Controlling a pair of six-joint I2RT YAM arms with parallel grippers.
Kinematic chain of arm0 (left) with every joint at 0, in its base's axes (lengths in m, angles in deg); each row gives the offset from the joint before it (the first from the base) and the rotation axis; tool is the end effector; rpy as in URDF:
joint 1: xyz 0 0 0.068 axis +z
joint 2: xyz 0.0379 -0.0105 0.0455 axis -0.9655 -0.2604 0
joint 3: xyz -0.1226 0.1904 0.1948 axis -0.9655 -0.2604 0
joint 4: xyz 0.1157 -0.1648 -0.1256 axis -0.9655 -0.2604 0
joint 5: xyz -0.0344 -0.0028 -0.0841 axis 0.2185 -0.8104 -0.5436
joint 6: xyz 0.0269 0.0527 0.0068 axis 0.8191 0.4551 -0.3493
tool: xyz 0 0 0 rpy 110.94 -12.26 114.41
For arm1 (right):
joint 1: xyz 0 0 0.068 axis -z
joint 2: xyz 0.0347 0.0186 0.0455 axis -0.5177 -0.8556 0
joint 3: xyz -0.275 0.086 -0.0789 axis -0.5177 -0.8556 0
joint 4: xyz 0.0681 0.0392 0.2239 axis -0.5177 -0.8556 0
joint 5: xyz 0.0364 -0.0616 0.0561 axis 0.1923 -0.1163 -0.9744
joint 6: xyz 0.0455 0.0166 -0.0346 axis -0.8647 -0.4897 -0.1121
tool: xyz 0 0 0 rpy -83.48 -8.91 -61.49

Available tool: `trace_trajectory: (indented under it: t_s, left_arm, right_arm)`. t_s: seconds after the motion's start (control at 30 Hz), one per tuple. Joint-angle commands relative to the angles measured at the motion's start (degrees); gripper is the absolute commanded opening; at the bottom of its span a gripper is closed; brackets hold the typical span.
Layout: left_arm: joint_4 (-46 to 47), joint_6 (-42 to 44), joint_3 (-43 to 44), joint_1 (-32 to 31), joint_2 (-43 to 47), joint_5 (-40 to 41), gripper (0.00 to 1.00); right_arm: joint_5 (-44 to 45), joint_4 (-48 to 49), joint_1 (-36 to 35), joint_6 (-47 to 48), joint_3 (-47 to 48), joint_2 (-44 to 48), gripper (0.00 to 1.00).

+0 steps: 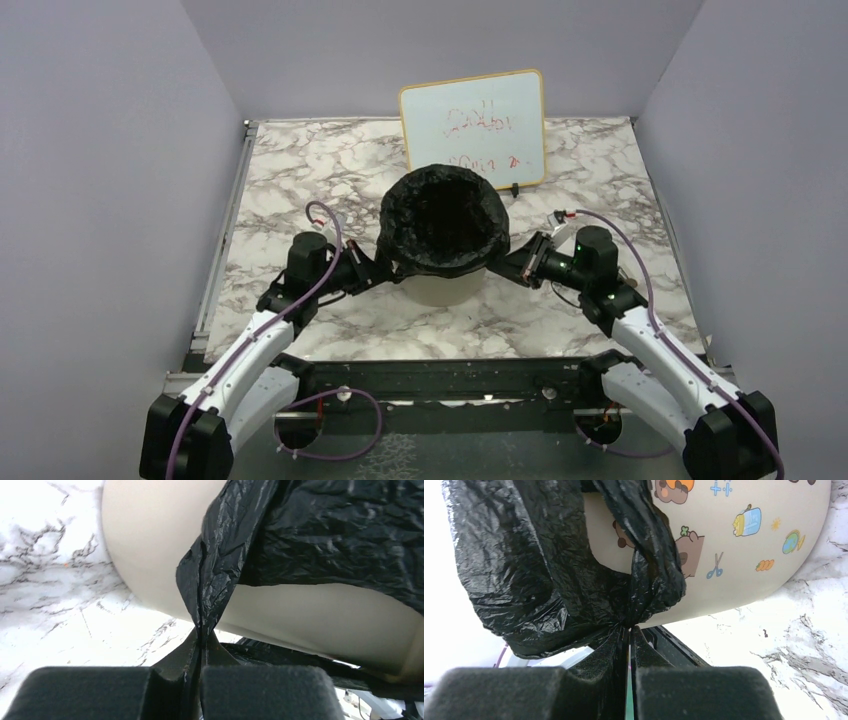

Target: Put the trash bags into the trash bin

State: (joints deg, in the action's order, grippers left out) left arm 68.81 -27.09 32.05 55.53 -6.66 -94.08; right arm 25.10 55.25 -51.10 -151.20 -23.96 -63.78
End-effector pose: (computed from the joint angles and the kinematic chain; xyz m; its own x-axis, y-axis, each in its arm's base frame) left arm 0.1360 -0.0701 0.2457 -0.8175 -0.4192 -0.3949 0.1027 0.5686 -0.8162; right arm 0.1366 0.0761 0.2639 -0.8445 0.4742 -0.2488 -0.0697 0.3633 0.9291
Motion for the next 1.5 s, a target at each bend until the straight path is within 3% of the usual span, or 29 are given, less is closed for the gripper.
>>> trace_trajectory:
  t_s: [0.0,0.17,0.23,0.27,0.4,0.43,0.67,0.83,1.13,1.33,1.47]
  left_arm:
    - [1.7,1.5,-3.6,-0.2,0.0,2.6,0.00]
    - [-0.2,4.5,-3.7,-0.2,-2.8,4.3,0.00]
    - [-1.2,5.6,-2.9,-0.2,-4.5,4.4,0.00]
    - [-1.3,5.8,-2.4,-0.2,-4.9,4.0,0.02]
    - [-5.3,6.7,0.9,-0.2,-2.1,6.5,0.39]
    - [-7.3,7.4,1.9,-0.2,-1.1,7.9,0.43]
    - [-16.6,7.4,4.8,-0.2,5.3,13.3,0.50]
    - [-19.2,7.6,6.2,-0.1,7.5,17.4,0.60]
    - [-16.5,12.2,12.4,2.5,-1.9,11.7,0.71]
    - [-13.5,13.6,13.6,5.0,-7.3,5.1,0.70]
    - [-12.2,14.5,13.3,5.3,-10.6,2.5,0.70]
  right_arm:
    - [-1.2,-4.9,-0.1,4.3,3.2,-1.4,0.10]
    - [-0.2,-10.8,-0.2,8.9,5.4,-3.5,0.12]
    - [0.1,-12.6,-0.2,10.7,6.5,-3.7,0.19]
    - [0.1,-13.6,-0.2,11.6,7.1,-3.5,0.23]
    - [8.7,-23.5,-0.2,16.5,13.6,-0.3,0.39]
    - [11.0,-25.9,-0.1,17.9,15.0,0.6,0.41]
    - [25.1,-35.6,-0.2,21.7,20.8,5.2,0.43]
    - [32.0,-33.1,-0.2,21.9,22.6,3.0,0.46]
    - [23.4,-23.3,0.6,22.3,27.2,-11.3,0.46]
    - [13.9,-19.1,2.7,25.2,28.7,-18.4,0.46]
    - [12.2,-20.4,4.8,27.6,29.0,-22.4,0.47]
